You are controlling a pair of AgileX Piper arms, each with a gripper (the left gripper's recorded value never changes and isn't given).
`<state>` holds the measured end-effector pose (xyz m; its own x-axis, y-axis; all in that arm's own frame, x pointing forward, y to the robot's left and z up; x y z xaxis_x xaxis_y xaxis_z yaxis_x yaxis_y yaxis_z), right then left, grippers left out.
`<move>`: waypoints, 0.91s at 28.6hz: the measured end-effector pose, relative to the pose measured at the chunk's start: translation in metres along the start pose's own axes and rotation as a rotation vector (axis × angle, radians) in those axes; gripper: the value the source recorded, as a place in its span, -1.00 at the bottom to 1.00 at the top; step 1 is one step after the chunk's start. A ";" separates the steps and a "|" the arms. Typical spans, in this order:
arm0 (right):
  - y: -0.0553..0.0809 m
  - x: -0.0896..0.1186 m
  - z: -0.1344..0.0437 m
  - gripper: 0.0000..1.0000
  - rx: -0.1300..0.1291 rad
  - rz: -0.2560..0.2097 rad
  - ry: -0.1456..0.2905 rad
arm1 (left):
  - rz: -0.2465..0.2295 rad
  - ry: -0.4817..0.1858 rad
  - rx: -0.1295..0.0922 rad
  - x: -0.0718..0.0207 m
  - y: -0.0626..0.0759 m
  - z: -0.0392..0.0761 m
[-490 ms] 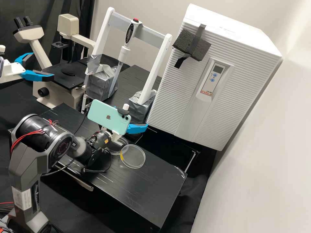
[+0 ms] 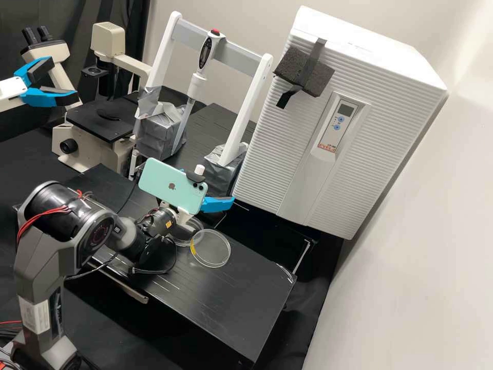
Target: Use the pipette
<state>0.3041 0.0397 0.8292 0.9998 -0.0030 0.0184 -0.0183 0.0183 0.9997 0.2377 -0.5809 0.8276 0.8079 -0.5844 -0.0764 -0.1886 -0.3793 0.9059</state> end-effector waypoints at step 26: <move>0.075 0.001 -0.157 1.00 0.098 0.081 0.349 | -0.017 -0.028 -0.015 -0.0035 -0.005 0.008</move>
<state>0.3044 0.1977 0.9016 0.9359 0.3357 0.1072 -0.0808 -0.0915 0.9925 0.2310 -0.5832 0.8201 0.7948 -0.5979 -0.1037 -0.1663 -0.3790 0.9103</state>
